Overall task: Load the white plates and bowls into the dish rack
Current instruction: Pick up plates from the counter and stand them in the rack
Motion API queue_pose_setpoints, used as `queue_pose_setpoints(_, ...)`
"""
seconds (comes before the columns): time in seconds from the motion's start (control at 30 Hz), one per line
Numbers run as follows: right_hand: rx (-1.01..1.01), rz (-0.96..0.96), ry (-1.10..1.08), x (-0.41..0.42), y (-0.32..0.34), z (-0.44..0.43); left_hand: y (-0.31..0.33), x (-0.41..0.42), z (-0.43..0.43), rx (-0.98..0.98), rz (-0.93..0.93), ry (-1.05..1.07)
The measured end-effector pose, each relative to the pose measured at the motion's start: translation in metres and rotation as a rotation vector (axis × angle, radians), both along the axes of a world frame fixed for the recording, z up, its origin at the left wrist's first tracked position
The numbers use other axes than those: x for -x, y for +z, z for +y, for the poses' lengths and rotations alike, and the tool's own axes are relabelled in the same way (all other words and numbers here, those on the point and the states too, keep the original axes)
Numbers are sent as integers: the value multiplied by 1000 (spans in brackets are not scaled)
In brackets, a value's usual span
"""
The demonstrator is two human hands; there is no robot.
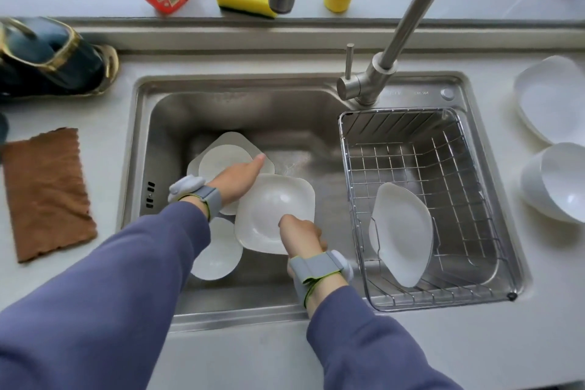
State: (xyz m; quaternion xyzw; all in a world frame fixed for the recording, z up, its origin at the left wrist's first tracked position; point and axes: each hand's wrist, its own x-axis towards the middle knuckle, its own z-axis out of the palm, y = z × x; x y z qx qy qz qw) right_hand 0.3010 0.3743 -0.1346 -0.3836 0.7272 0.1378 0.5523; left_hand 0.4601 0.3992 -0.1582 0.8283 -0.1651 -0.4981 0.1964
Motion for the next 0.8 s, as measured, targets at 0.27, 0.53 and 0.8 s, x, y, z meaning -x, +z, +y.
queue_pose_setpoints(0.27, 624, -423, 152, -4, 70, -17, 38, -7, 4, 214, 146, 369)
queue_pose_setpoints(0.53, 820, -390, 537, 24, 123, -68, 85, 36, -25, 411, 336, 516)
queue_pose_setpoints(0.8, 1082, -269, 576, 107, 174, -154, 110, 124, -83, 454, -30, -89)
